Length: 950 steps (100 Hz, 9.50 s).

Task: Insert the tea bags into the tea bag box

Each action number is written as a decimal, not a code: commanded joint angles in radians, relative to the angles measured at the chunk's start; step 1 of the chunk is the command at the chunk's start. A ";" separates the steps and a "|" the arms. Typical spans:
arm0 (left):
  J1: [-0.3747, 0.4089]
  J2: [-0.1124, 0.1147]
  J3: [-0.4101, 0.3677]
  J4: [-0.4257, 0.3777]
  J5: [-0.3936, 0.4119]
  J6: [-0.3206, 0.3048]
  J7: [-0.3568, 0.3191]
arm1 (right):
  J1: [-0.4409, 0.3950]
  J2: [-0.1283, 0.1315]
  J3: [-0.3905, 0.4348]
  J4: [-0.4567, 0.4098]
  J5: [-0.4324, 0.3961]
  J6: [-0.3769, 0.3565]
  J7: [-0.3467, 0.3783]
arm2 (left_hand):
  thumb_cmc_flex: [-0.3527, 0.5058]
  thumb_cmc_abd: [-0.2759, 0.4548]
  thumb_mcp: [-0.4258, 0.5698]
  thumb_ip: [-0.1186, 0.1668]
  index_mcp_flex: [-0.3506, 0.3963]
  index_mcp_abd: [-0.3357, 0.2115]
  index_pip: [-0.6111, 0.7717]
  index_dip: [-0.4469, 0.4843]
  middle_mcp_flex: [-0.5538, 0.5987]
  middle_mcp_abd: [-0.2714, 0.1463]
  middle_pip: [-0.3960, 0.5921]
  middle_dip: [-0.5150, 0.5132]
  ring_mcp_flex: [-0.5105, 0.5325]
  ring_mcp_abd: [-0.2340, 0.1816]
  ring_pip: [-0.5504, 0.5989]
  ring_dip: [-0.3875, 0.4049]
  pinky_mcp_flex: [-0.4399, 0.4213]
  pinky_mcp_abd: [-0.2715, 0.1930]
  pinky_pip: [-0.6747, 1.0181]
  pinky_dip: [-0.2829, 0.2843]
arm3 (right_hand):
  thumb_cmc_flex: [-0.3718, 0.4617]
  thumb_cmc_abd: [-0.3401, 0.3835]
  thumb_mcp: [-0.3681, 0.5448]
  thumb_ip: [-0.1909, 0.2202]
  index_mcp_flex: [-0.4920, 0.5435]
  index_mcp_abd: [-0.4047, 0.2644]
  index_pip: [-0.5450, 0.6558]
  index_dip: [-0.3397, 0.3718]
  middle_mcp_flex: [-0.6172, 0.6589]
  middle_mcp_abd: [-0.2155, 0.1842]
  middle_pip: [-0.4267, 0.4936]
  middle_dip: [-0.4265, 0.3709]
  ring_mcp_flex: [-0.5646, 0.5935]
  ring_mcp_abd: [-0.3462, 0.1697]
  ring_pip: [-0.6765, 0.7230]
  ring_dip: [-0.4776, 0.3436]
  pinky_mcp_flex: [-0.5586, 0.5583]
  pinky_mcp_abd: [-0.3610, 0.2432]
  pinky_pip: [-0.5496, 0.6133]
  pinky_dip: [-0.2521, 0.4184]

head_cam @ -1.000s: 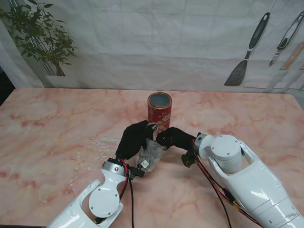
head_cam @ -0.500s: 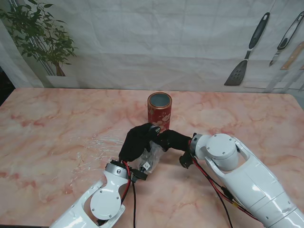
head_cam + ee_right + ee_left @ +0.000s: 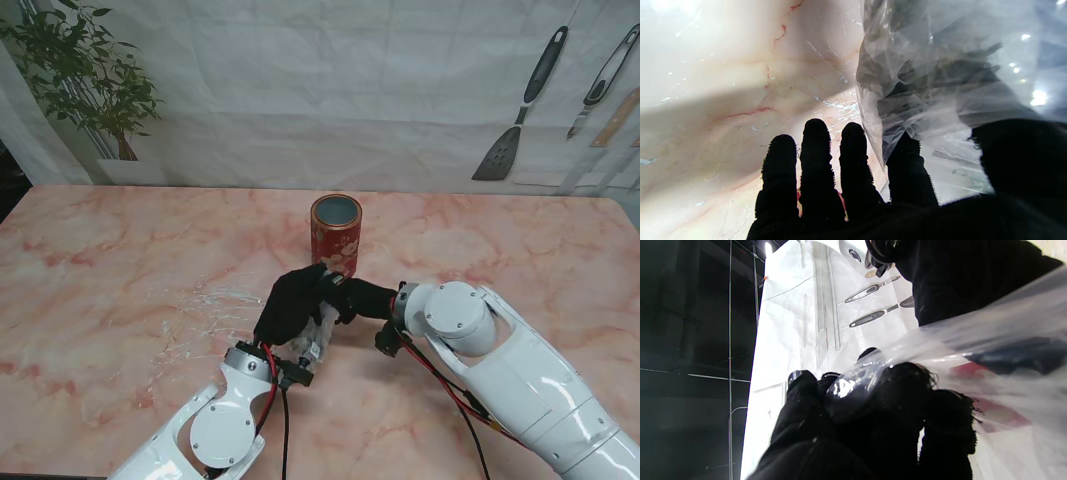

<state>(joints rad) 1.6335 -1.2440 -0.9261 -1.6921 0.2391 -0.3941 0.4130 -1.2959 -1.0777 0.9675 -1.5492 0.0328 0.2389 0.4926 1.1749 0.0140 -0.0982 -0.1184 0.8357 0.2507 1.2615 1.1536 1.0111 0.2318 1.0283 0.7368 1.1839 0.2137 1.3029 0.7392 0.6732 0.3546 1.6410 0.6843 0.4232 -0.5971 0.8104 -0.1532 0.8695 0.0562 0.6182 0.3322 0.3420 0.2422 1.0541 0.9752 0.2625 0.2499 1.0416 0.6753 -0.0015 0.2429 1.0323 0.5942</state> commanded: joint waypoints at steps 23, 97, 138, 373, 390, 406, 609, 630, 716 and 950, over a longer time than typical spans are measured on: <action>0.000 -0.003 0.006 -0.017 -0.002 -0.014 -0.017 | -0.015 -0.013 -0.007 0.000 0.007 -0.009 -0.034 | 0.069 0.091 0.047 0.046 0.002 -0.036 0.039 0.002 -0.011 -0.055 -0.006 -0.016 -0.005 -0.002 -0.074 -0.023 0.000 -0.073 0.042 -0.001 | 0.174 -0.103 0.128 -0.003 0.019 0.094 0.020 0.003 0.020 -0.015 0.061 0.019 0.026 -0.016 0.052 0.016 0.023 0.030 0.060 -0.021; -0.009 -0.003 -0.002 -0.008 0.018 0.019 -0.009 | -0.083 -0.030 0.094 -0.036 0.136 -0.026 -0.061 | 0.070 0.088 0.046 0.046 0.005 -0.034 0.040 0.004 -0.007 -0.052 -0.004 -0.016 -0.004 0.001 -0.066 -0.025 0.001 -0.067 0.042 -0.001 | 0.375 0.217 -0.051 -0.011 -0.107 0.106 0.389 -0.001 -0.041 -0.019 0.068 0.030 -0.056 -0.035 0.038 0.007 -0.052 -0.015 0.021 -0.025; -0.017 -0.005 0.004 -0.001 0.021 0.022 -0.005 | -0.042 -0.008 0.087 -0.002 0.172 -0.051 0.062 | 0.070 0.088 0.047 0.046 0.006 -0.033 0.040 0.004 -0.007 -0.054 -0.004 -0.016 -0.004 0.000 -0.066 -0.026 0.001 -0.066 0.042 -0.001 | -0.007 0.038 -0.017 0.044 -0.039 0.141 0.008 0.193 -0.096 0.000 0.033 0.017 -0.099 -0.025 0.026 0.002 -0.069 -0.006 -0.015 0.009; -0.014 -0.009 -0.009 0.005 0.008 0.015 0.008 | -0.074 -0.003 0.143 -0.042 0.142 -0.016 0.048 | 0.070 0.089 0.046 0.046 0.004 -0.035 0.040 0.006 -0.008 -0.055 -0.003 -0.016 -0.005 0.004 -0.064 -0.025 0.000 -0.062 0.040 0.001 | 0.367 0.098 0.096 0.068 -0.127 0.182 0.491 0.188 -0.070 -0.009 0.025 0.008 -0.092 -0.024 -0.014 -0.033 -0.054 0.000 0.000 0.014; -0.014 -0.009 -0.001 0.009 0.000 0.006 0.001 | -0.064 -0.007 0.129 -0.030 0.169 -0.029 0.052 | 0.070 0.090 0.046 0.046 0.003 -0.035 0.041 0.007 -0.009 -0.055 -0.004 -0.016 -0.005 0.003 -0.065 -0.026 0.000 -0.062 0.040 0.001 | 0.378 0.123 0.089 0.066 -0.144 0.206 0.508 0.202 -0.078 -0.003 0.033 0.015 -0.100 -0.027 -0.008 -0.030 -0.060 -0.008 0.002 0.010; -0.011 -0.007 -0.007 0.011 -0.003 0.010 -0.004 | -0.073 -0.008 0.141 -0.037 0.165 -0.053 0.041 | 0.070 0.088 0.046 0.046 0.006 -0.035 0.041 0.007 -0.007 -0.054 -0.004 -0.016 -0.005 0.003 -0.065 -0.026 0.000 -0.062 0.040 0.001 | 0.386 0.160 0.095 0.085 -0.187 0.238 0.532 0.286 -0.108 0.007 0.035 0.025 -0.127 -0.026 -0.007 -0.029 -0.072 -0.011 -0.003 0.005; -0.026 -0.014 -0.036 0.016 -0.014 0.042 0.018 | -0.140 -0.007 0.214 -0.157 0.107 -0.019 -0.027 | 0.073 0.089 0.046 0.045 0.005 -0.036 0.040 0.004 -0.004 -0.051 -0.008 -0.021 -0.003 0.006 -0.075 -0.034 0.001 -0.062 0.039 0.000 | 0.398 0.069 0.201 0.083 -0.155 0.288 0.551 0.442 -0.080 -0.001 0.001 0.003 -0.095 -0.022 -0.023 -0.039 -0.037 0.035 0.064 -0.016; -0.029 -0.017 -0.046 0.016 -0.018 0.056 0.026 | -0.170 -0.012 0.260 -0.201 0.096 -0.009 -0.066 | 0.072 0.088 0.046 0.045 0.006 -0.035 0.039 0.003 -0.004 -0.050 -0.008 -0.021 -0.001 0.006 -0.074 -0.034 0.001 -0.061 0.040 0.000 | 0.400 0.068 0.196 0.079 -0.151 0.282 0.541 0.441 -0.084 -0.005 -0.015 -0.015 -0.097 -0.024 -0.044 -0.051 -0.040 0.029 0.060 -0.015; -0.025 -0.020 -0.054 0.014 -0.028 0.051 0.039 | -0.209 -0.042 0.315 -0.234 0.205 -0.091 -0.162 | 0.072 0.088 0.046 0.046 0.006 -0.035 0.040 0.002 -0.004 -0.051 -0.009 -0.020 -0.002 0.005 -0.075 -0.035 0.002 -0.060 0.039 0.000 | 0.416 0.079 0.150 0.055 -0.146 0.249 0.511 0.443 -0.144 -0.018 -0.120 -0.138 -0.165 -0.061 -0.186 -0.112 -0.094 -0.041 -0.032 -0.005; -0.043 -0.018 -0.024 0.030 -0.008 0.031 0.026 | 0.000 0.038 0.156 -0.165 -0.022 0.064 0.120 | 0.072 0.089 0.046 0.045 0.007 -0.036 0.039 0.005 -0.004 -0.052 -0.008 -0.018 -0.004 0.007 -0.071 -0.031 0.001 -0.062 0.040 0.002 | 0.200 -0.162 0.140 -0.021 -0.194 0.040 0.305 0.209 -0.072 -0.018 -0.080 -0.077 -0.063 -0.019 -0.080 -0.037 -0.028 0.037 0.005 -0.006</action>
<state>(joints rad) 1.5922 -1.2592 -0.9509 -1.6572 0.2354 -0.3581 0.4506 -1.2900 -1.0379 1.1232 -1.7022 0.0282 0.3008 0.6241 1.1749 0.0140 -0.0982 -0.1184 0.8355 0.2494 1.2512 1.1502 1.0036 0.2328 1.0129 0.7350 1.1794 0.2168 1.2632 0.7163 0.6684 0.3497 1.6541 0.6821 0.6470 -0.7432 0.9188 -0.1871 0.7102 0.1280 0.9595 0.5208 0.3053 0.2402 0.9423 0.8787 0.2063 0.2403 0.9289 0.6243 -0.0264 0.2935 1.0065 0.5959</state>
